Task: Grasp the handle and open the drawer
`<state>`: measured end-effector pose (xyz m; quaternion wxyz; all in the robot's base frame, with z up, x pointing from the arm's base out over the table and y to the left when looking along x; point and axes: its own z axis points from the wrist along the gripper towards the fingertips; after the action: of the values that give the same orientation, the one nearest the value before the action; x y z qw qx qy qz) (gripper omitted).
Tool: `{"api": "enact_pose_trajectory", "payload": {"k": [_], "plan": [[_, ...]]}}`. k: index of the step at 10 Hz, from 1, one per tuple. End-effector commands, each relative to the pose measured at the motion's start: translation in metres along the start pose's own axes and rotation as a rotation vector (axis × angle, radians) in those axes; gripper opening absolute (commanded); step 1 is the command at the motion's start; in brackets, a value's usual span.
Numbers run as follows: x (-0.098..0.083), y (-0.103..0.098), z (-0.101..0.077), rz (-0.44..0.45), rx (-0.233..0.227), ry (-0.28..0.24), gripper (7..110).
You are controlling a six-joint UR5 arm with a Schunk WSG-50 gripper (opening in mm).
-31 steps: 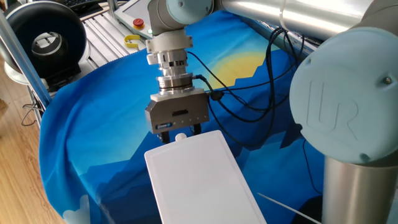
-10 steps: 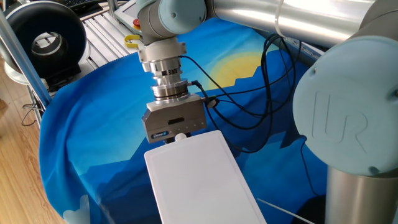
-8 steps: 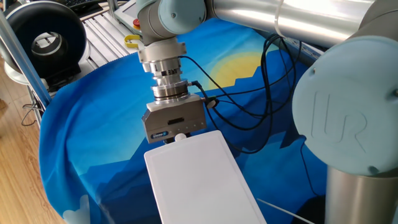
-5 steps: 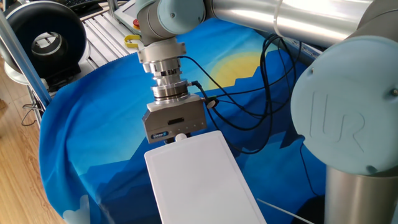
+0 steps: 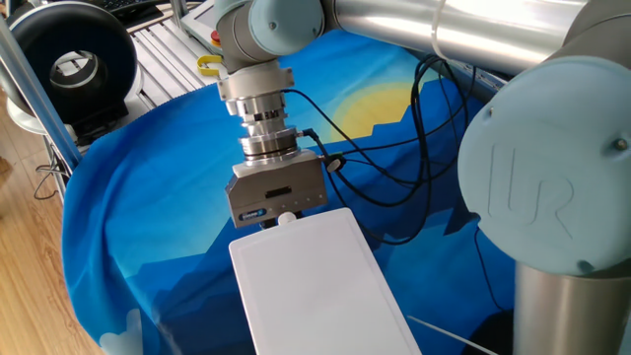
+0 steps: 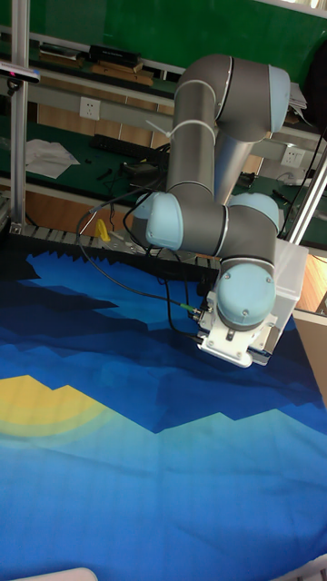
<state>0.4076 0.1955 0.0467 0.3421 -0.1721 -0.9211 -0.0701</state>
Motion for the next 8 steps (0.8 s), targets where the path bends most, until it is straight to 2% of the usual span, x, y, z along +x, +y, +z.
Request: {"api": "enact_pose_trajectory", "payload": {"k": [1, 3, 4, 6, 8], "plan": [[-0.0105, 0.0058, -0.0015, 0.007, -0.013, -0.04, 7], [-0.0073, 0.0147, -0.0064, 0.012, -0.02, -0.036, 7], [-0.0073, 0.0131, -0.0073, -0.002, -0.032, -0.035, 7], [-0.0067, 0.0052, -0.0086, -0.009, -0.028, -0.039, 7], [-0.0031, 0.0123, -0.0088, -0.007, -0.037, -0.046, 7]]}}
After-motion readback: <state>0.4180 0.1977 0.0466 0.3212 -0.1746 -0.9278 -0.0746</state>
